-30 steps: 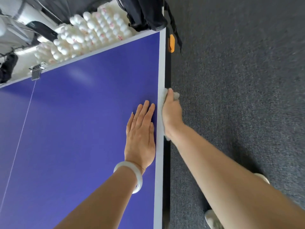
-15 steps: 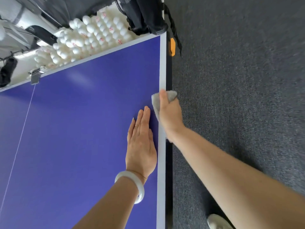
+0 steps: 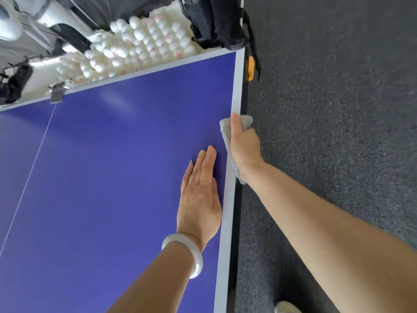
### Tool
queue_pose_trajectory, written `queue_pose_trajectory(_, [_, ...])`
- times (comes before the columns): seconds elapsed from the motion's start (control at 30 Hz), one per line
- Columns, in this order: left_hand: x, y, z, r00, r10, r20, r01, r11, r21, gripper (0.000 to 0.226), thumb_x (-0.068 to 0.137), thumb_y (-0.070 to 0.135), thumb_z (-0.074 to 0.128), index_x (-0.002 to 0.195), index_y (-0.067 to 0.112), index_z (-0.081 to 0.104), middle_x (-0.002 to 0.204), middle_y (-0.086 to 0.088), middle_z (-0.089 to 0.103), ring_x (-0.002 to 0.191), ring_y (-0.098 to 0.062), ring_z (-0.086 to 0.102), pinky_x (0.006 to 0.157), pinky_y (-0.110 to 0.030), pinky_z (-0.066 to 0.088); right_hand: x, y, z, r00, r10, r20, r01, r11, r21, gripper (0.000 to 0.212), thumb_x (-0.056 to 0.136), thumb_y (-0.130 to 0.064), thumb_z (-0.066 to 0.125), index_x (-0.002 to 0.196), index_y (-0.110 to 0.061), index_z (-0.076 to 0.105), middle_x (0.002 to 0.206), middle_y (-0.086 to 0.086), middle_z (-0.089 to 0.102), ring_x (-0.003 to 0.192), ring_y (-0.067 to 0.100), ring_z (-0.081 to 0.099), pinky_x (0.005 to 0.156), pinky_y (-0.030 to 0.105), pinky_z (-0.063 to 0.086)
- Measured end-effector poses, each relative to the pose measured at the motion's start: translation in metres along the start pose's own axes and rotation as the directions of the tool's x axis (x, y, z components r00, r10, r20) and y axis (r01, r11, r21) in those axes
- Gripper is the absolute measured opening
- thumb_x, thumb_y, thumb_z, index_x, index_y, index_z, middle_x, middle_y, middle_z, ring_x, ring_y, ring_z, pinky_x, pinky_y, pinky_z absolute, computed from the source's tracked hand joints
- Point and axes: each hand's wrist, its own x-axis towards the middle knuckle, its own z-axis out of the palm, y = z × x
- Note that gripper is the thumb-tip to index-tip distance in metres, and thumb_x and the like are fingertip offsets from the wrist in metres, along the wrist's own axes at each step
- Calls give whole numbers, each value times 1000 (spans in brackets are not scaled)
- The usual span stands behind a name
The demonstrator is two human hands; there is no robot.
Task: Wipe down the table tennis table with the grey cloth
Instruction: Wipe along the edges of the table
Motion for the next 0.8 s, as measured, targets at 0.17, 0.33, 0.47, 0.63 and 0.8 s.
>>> queue_pose_trajectory(0.17, [1, 4, -1, 1000, -5, 24, 3, 997, 80, 57, 95, 2, 32, 151, 10, 37, 160, 1, 31, 150, -12, 21, 123, -39, 17, 23, -8, 0, 999, -29, 34, 31, 999, -35, 73, 97, -64, 38, 141, -5, 42, 130, 8, 57, 99, 17, 52, 79, 25, 38])
queue_pose_trajectory(0.33, [28, 4, -14, 999, 25, -24, -23, 997, 78, 40, 97, 12, 38, 129, 11, 61, 140, -2, 54, 121, -23, 50, 104, -41, 40, 23, -9, -1, 999, -42, 31, 44, 997, -70, 73, 98, -63, 35, 138, -3, 42, 128, 12, 59, 107, 23, 58, 82, 29, 39])
queue_pose_trajectory(0.47, [100, 5, -14, 1000, -9, -13, 11, 988, 151, 42, 103, 12, 40, 144, 12, 48, 158, -3, 34, 143, -22, 32, 116, -39, 24, 22, -8, -2, 999, -32, 25, 34, 995, -89, 71, 98, -63, 36, 135, -4, 45, 129, 11, 59, 116, 26, 58, 86, 29, 42])
queue_pose_trajectory(0.63, [144, -2, 5, 988, -154, -7, 153, 973, 172, 51, 107, 27, 28, 157, 26, 21, 166, 5, 10, 153, -11, 3, 124, -35, 2, 25, -4, -3, 998, -63, 29, 65, 996, -61, 62, 98, -57, 41, 130, -5, 47, 115, 2, 58, 100, 15, 57, 68, 6, 41])
queue_pose_trajectory(0.8, [142, -3, 4, 990, -142, -10, 142, 975, 169, 57, 101, 35, 22, 157, 26, 22, 165, 7, 12, 152, -8, 4, 124, -36, 5, 44, -25, 3, 989, -151, 3, 150, 984, -96, 58, 99, -50, 43, 129, -1, 49, 124, 21, 59, 112, 34, 60, 95, 48, 49])
